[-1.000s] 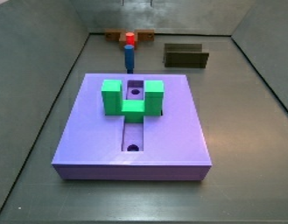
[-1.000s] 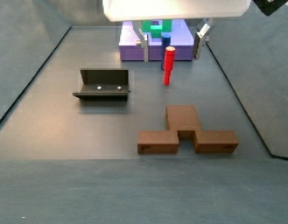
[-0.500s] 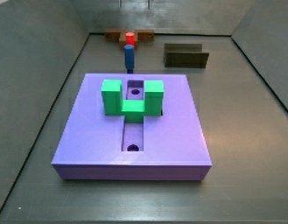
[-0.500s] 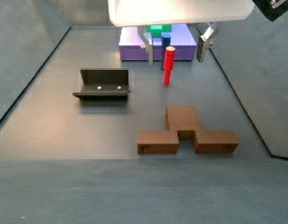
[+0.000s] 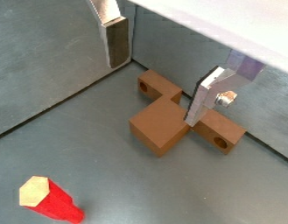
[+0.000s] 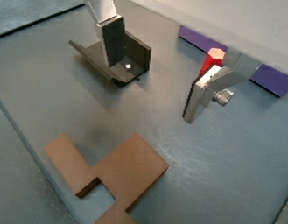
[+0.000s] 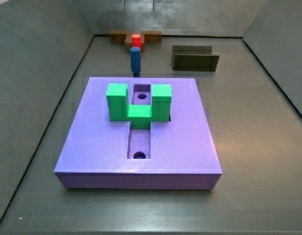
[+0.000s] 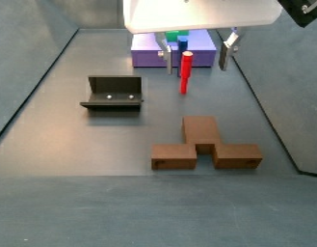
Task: Pick up the brown object. Move up. Place the brown object on the fixture. Regrasp the brown object. Move to above the board. Insert the brown object.
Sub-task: Pick up the brown object.
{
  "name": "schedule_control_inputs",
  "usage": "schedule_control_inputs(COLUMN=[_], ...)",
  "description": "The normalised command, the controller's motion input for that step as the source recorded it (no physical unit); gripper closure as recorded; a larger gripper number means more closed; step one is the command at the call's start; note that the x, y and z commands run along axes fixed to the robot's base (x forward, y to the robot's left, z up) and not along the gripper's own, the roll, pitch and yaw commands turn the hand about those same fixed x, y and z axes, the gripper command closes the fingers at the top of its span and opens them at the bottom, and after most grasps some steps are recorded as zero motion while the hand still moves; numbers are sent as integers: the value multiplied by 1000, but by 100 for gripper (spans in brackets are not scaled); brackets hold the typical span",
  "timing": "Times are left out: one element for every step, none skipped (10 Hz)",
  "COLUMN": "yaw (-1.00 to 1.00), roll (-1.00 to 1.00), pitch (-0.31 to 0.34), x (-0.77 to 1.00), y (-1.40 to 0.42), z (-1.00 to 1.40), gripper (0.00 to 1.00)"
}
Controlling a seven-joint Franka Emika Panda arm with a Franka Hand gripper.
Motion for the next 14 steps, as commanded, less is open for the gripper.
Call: schedule_control_inputs(yaw=[0, 0, 0, -37, -91, -106, -97, -100, -106, -103, -100, -100, -100, -100], roll=[0, 0, 0, 0, 0, 0, 0, -1, -7, -10, -7, -9, -13, -17], pitch=[0, 0, 0, -16, -24, -31, -29, -24, -27, -26, -13, -24, -24, -29], x=[0, 0, 0, 0, 0, 0, 0, 0, 0, 0, 0, 0, 0, 0], y=[109, 57, 0, 0, 26, 37, 34, 43, 49, 46, 43, 34, 40, 37], z=[-77, -40, -23, -89, -137, -149, -151, -149, -146, -143, -131, -146, -143, -137], gripper=[0, 0, 0, 0, 0, 0, 0, 0, 0, 0, 0, 0, 0, 0])
